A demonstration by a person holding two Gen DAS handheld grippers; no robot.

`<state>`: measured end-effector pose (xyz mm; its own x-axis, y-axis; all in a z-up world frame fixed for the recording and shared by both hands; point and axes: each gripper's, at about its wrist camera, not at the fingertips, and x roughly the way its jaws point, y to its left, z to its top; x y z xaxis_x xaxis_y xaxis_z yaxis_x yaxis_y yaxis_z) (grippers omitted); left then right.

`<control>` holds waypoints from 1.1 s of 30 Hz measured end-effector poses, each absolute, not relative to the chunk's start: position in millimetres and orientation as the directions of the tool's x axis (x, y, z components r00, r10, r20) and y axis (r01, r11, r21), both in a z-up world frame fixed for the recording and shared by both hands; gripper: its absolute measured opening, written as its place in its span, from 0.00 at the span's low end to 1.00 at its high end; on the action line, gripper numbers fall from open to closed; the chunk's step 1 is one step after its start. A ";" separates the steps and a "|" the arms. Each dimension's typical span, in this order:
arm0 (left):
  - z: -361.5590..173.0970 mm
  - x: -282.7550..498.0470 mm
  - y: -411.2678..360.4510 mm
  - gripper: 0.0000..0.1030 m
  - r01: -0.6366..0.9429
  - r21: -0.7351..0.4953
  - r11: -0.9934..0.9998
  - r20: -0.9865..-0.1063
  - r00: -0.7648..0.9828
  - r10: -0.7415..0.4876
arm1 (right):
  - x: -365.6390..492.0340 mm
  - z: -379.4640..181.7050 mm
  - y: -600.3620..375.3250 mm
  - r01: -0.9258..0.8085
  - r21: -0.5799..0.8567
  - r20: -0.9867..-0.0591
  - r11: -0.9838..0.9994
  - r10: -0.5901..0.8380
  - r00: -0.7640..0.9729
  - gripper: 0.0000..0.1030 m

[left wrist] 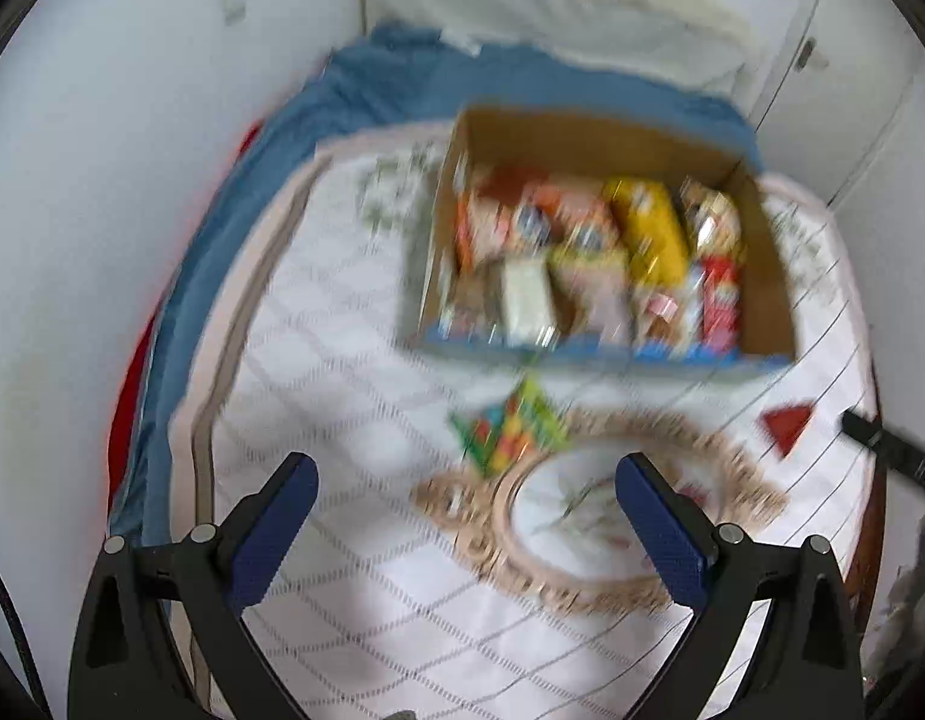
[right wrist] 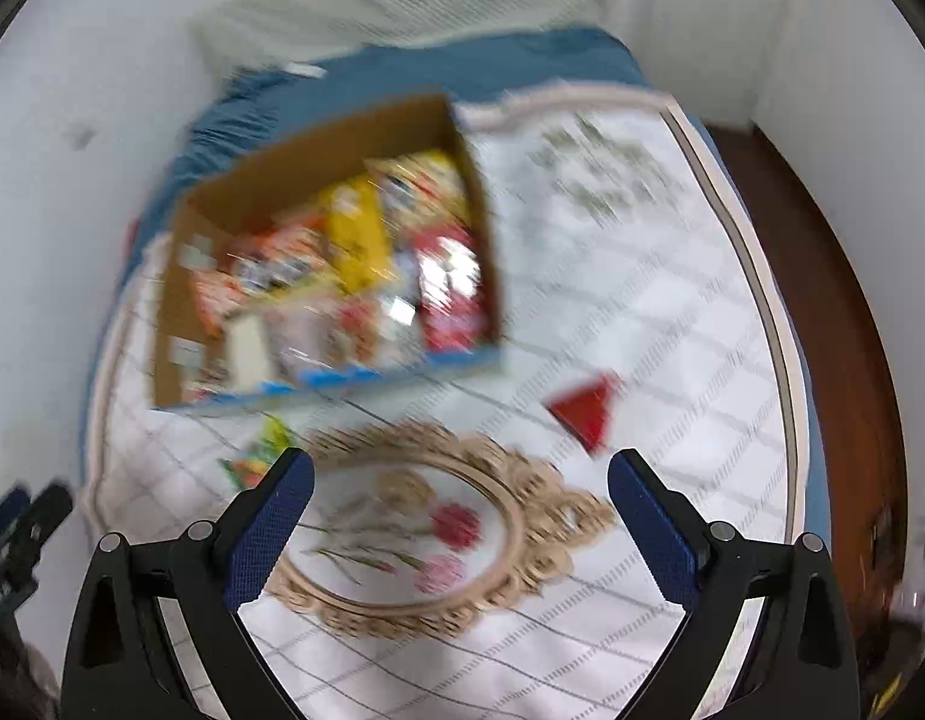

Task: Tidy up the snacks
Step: 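Lift both grippers from the box toward the gummy bag and red wrapper, then grasp the gummy candy bag with the left gripper while the right grasps the small red wrapper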

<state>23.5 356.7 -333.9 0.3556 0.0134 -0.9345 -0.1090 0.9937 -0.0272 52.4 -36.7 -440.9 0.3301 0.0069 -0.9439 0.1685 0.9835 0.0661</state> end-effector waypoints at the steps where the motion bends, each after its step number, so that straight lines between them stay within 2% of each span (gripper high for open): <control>1: -344.7 20.5 358.8 0.99 -0.119 -0.023 0.993 -0.942 0.334 0.018 | 53.0 -453.7 -46.3 0.196 0.061 -0.952 0.979 -0.002 0.306 0.97; 6: -401.5 22.5 363.6 0.99 -0.154 0.006 0.988 -0.974 0.223 0.041 | 65.2 -515.8 -89.0 0.336 0.114 -0.978 0.935 0.046 0.203 0.97; 10: -425.5 33.1 360.0 0.99 -0.147 0.033 0.989 -0.980 0.189 0.061 | 80.4 -559.3 -109.8 0.440 0.151 -0.984 0.885 0.092 0.153 0.97; 17: -446.5 58.7 349.3 0.99 -0.070 0.081 0.994 -0.979 0.180 0.092 | 110.1 -590.5 -132.8 0.538 0.132 -0.987 0.833 0.059 0.151 0.97; 19: -449.9 66.5 343.1 0.99 -0.031 0.100 0.994 -0.977 0.184 0.104 | 116.6 -595.3 -135.5 0.551 0.127 -0.988 0.825 0.056 0.144 0.92; 20: -453.1 71.7 336.8 0.99 0.008 0.112 0.994 -0.977 0.184 0.109 | 120.1 -597.7 -135.9 0.551 0.121 -0.989 0.826 0.051 0.139 0.83; 21: -453.8 75.1 331.9 0.99 0.034 0.125 0.992 -0.976 0.186 0.116 | 122.5 -599.1 -135.7 0.548 0.107 -0.991 0.830 0.041 0.131 0.69; 22: -455.2 78.6 327.4 0.99 0.063 0.131 0.989 -0.975 0.187 0.118 | 123.7 -599.8 -135.7 0.544 0.091 -0.992 0.834 0.028 0.123 0.61; 23: -459.8 83.3 318.9 0.99 0.116 0.137 0.984 -0.977 0.182 0.115 | 123.7 -599.4 -135.6 0.539 0.093 -0.992 0.837 0.029 0.126 0.48; 24: -463.9 86.8 311.5 0.99 0.163 0.139 0.977 -0.978 0.176 0.110 | 122.9 -599.0 -135.1 0.533 0.105 -0.991 0.840 0.042 0.130 0.43; 33: -511.2 100.7 257.4 0.99 0.534 0.202 0.821 -0.979 0.098 0.177 | 76.7 -601.1 -97.8 0.379 0.189 -0.982 0.906 0.175 0.071 0.41</control>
